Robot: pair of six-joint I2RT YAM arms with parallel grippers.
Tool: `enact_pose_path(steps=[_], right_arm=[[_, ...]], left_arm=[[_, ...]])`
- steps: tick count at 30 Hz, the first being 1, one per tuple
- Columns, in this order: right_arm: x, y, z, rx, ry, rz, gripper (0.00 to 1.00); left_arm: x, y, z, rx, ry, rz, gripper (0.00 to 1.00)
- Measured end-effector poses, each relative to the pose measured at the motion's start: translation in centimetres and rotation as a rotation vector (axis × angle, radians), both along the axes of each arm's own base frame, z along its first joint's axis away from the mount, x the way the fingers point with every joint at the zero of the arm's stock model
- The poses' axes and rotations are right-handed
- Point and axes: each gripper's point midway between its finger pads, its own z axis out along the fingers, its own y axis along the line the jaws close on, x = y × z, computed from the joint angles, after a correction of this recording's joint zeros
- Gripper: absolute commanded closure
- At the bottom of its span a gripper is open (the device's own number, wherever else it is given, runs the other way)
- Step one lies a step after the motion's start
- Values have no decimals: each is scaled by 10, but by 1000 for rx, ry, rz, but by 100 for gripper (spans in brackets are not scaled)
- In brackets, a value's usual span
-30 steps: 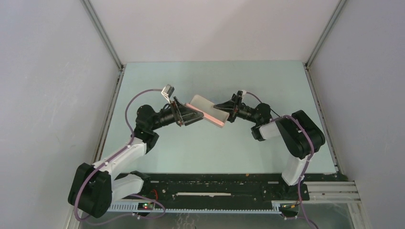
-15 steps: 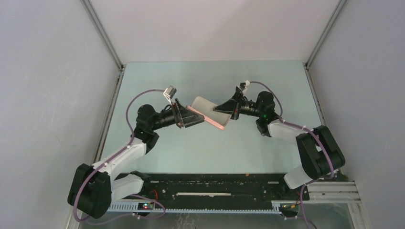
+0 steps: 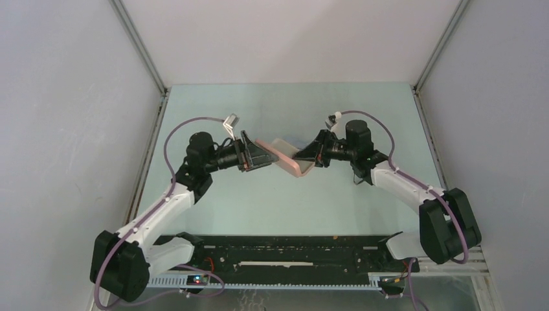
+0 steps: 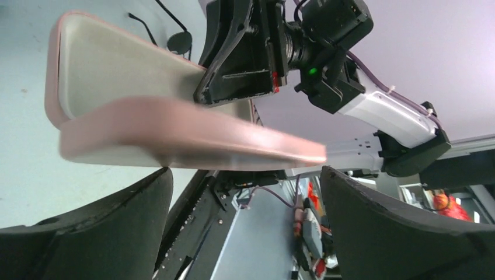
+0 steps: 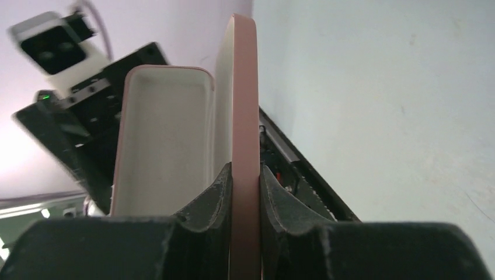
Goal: Organize the sunglasses
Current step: Place the sunglasses case at the center of the board.
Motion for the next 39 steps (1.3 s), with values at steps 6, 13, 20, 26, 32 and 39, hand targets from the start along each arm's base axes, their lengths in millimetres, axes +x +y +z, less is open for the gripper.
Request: enact_pose_path(steps=[6, 13, 20, 26, 32, 39], right_arm=[[0, -7, -30, -133, 54, -76, 100], [4, 6, -58, -238, 72, -164, 100], [21, 23, -115, -316, 154, -235, 100], [32, 20, -145, -366, 204, -303, 100], [34, 24, -154, -390, 216, -338, 90], [34, 28, -159, -401, 221, -350, 77]], left_arm=[[-1, 11, 16, 56, -83, 63, 0], [3, 27, 7, 124, -68, 153, 0], [19, 56, -8, 178, 7, 291, 0], [19, 69, -7, 188, 13, 346, 0], [20, 71, -15, 207, 43, 359, 0], [20, 71, -24, 217, 66, 357, 0]])
